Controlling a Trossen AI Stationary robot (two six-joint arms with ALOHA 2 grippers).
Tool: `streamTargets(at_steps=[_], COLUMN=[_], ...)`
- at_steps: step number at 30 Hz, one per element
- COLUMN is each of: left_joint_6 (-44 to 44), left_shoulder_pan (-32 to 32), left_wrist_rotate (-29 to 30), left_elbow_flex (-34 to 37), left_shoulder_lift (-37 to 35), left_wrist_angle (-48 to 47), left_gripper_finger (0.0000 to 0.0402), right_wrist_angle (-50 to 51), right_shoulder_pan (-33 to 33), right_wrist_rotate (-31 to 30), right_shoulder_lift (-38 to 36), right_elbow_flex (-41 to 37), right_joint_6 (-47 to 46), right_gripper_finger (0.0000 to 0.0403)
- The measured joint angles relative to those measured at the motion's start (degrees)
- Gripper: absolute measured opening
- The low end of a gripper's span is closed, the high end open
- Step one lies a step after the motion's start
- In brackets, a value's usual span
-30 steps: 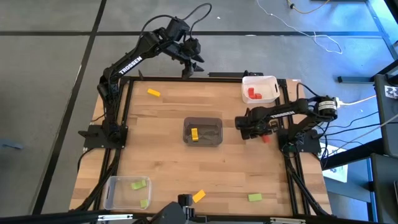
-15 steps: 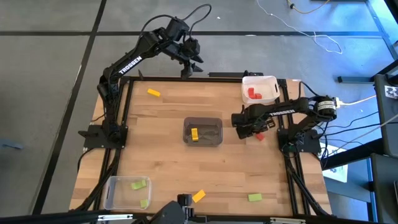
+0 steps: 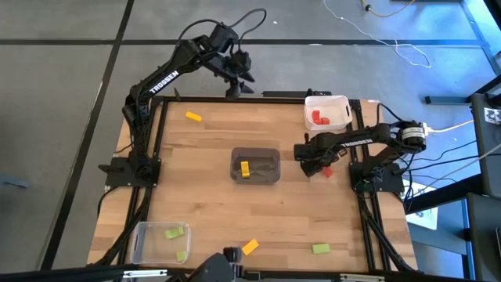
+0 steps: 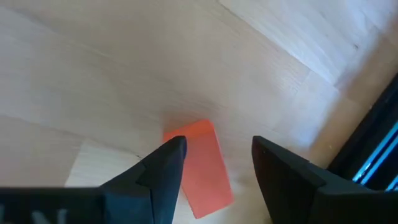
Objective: Sort & place blocks by color
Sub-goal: Put the orange block into the white bin
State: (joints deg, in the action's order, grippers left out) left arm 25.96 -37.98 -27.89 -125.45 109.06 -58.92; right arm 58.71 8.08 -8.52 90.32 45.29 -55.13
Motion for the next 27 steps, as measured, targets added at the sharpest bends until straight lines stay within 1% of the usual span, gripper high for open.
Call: streamTargets(at_steps=[4, 8, 10, 14, 20, 23, 27], left_joint_6=[0.11, 0.1, 0.66, 4.64, 7.58, 7.65, 7.64], left_shoulder_pan=[0.0, 0.0, 0.0, 0.02, 0.0, 0.0, 0.02], left_wrist_rotate=[-1.6, -2.19, -4.47, -9.44, -10.93, -12.68, -13.63], left_elbow_flex=[0.0, 0.0, 0.0, 0.0, 0.0, 0.0, 0.0], left_shoulder_lift=[0.0, 0.0, 0.0, 0.0, 0.0, 0.0, 0.0], left_wrist_angle=[-0.29, -0.57, -0.87, -3.01, -6.49, -7.21, -8.24], left_gripper_finger=[0.0214, 0.0214, 0.0214, 0.0214, 0.0214, 0.0214, 0.0214], right_wrist_angle=[0.48, 0.92, 0.78, 0.36, 1.0, 1.13, 1.14], right_shoulder_pan=[0.01, 0.02, 0.02, 0.02, 0.02, 0.02, -0.02], right_wrist_rotate=[0.34, 2.94, 3.51, 3.79, 4.59, 6.62, 6.83], right_shoulder_lift=[-0.12, -0.86, -1.48, -3.47, -5.38, -5.75, -5.79], right_elbow_flex=[-0.06, -0.19, -0.23, -0.25, -0.25, -0.24, -0.64], right_joint_6=[3.31, 7.29, 8.8, 9.45, 12.39, 16.06, 19.68], right_gripper_finger=[0.0194, 0.0194, 0.0194, 0.0194, 0.0194, 0.0194, 0.0194])
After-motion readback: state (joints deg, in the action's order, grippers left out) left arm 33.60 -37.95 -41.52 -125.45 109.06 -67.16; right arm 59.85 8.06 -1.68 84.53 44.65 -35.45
